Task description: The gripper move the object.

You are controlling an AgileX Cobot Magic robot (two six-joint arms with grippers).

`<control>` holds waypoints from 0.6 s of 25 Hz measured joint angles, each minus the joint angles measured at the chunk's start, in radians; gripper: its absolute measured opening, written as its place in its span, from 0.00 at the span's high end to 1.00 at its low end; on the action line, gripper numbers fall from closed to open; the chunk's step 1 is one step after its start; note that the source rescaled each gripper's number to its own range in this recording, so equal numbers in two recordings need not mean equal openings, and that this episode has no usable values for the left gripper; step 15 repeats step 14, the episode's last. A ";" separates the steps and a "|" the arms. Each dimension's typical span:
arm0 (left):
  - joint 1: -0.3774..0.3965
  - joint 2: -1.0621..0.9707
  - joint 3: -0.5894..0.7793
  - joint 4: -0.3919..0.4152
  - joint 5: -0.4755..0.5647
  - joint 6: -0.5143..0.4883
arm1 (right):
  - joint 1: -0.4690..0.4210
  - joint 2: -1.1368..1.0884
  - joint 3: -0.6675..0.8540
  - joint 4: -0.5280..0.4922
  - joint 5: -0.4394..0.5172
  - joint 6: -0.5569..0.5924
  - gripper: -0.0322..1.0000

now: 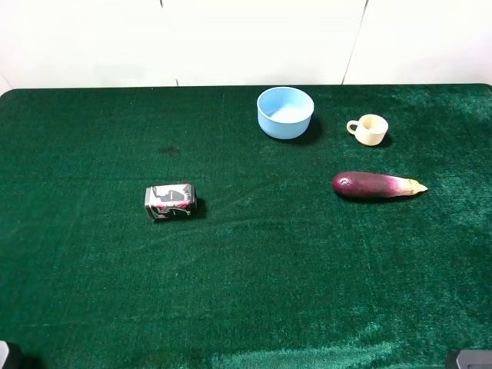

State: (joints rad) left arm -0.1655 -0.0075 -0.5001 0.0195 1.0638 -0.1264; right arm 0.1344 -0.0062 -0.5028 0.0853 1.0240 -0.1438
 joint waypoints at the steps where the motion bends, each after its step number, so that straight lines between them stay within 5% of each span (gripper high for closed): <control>1: 0.000 0.000 0.000 0.000 0.000 0.000 | 0.000 0.000 0.000 0.000 0.000 0.010 0.00; 15: 0.000 0.000 0.000 0.000 0.000 0.000 | 0.000 0.000 0.000 0.000 -0.001 0.034 0.00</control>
